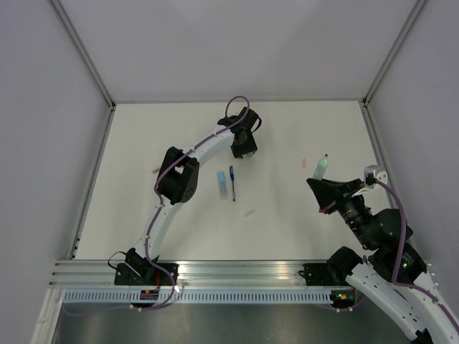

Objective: Insert the pens into the pen caps

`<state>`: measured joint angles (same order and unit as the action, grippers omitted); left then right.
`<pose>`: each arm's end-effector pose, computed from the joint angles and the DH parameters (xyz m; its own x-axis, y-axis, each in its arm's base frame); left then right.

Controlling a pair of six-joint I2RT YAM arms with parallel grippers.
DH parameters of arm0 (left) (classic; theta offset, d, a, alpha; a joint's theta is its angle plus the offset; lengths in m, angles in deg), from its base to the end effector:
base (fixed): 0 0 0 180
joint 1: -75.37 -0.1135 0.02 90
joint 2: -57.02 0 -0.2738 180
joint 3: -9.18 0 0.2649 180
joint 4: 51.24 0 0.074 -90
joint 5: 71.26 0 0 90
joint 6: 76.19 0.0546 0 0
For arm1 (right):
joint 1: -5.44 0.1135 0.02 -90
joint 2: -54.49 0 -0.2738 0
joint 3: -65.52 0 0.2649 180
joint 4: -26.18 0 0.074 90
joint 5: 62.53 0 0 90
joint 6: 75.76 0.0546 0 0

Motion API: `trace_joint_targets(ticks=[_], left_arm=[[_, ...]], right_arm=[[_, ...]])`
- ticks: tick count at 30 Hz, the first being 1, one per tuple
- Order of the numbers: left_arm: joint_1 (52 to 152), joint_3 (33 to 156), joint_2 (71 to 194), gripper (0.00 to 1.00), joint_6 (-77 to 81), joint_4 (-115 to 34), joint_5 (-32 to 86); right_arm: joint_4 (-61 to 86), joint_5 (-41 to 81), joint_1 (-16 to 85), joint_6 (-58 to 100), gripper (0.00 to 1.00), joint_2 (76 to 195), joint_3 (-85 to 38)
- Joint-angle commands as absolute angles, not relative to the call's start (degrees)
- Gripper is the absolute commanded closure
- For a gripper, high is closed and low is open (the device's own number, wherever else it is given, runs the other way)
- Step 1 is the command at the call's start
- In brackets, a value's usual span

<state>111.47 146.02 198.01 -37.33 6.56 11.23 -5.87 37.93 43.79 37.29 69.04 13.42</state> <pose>0.4544 -0.3225 0.1536 -0.8636 -0.3257 -0.3849 -0.2199 0.9302 -0.2938 0.0784 0.0494 0.3560 -0.1142 0.4006 -0.9091 -0.4605 0.7895 0.4057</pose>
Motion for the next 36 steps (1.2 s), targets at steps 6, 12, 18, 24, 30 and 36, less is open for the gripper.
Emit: trace_joint_targets(ticks=[6, 12, 18, 24, 30, 36], left_arm=[[111.6, 148.0, 198.4, 0.51, -39.8, 9.5, 6.1], [111.5, 147.9, 198.2, 0.59, -39.6, 10.4, 4.3], [111.5, 147.8, 199.0, 0.56, -36.9, 8.6, 6.1], [111.4, 147.8, 198.8, 0.47, -31.5, 7.4, 7.1], [111.1, 147.7, 197.6, 0.42, -23.1, 6.3, 9.2], [107.0, 143.5, 195.6, 0.43, -12.4, 2.9, 25.6]], right_arm=[[-5.8, 39.0, 43.6, 36.6, 1.00, 68.4, 12.3], [-5.9, 39.2, 43.6, 36.7, 1.00, 68.3, 12.2], [-6.1, 39.3, 43.6, 36.7, 1.00, 68.1, 12.2], [-6.2, 39.5, 43.7, 36.5, 1.00, 68.1, 12.2], [-6.2, 39.8, 43.6, 36.4, 1.00, 68.0, 12.1], [-6.2, 40.0, 43.6, 36.5, 1.00, 68.1, 12.1]])
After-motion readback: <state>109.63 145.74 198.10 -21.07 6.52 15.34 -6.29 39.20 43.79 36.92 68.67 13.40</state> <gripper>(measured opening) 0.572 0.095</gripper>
